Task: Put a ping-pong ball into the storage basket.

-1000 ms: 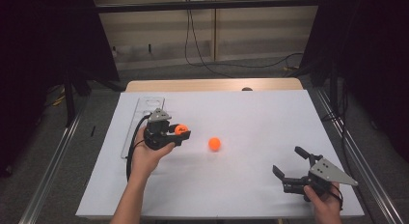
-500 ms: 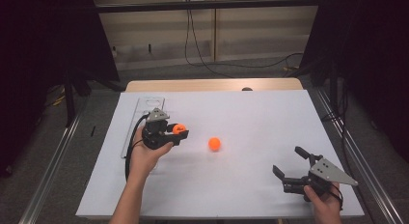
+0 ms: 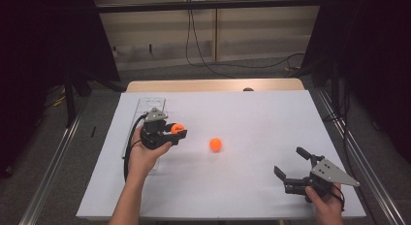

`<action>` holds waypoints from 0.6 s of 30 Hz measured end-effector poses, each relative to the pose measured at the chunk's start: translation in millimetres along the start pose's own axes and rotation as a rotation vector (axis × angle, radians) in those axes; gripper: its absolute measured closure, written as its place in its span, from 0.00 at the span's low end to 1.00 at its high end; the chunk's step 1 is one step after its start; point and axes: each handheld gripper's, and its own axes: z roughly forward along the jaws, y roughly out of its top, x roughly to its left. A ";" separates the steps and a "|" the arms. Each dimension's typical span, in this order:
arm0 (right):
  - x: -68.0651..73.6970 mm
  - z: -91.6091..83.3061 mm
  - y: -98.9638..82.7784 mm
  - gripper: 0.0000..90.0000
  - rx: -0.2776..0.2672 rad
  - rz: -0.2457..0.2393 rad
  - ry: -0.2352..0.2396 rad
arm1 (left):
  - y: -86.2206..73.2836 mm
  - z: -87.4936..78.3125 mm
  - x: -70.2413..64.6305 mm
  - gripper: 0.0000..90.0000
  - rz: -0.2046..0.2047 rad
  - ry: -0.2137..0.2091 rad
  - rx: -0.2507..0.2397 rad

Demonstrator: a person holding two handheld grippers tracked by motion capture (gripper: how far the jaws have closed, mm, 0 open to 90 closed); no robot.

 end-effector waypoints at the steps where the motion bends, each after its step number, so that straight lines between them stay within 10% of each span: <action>1: 0.0 0.0 0.0 0.01 0.000 0.001 0.000 | 0.0 -0.3 0.4 0.56 -0.003 0.002 -0.001; 18: -0.1 -0.1 0.0 0.01 0.001 0.000 0.000 | -0.8 -3.3 5.4 0.56 -0.011 0.017 -0.003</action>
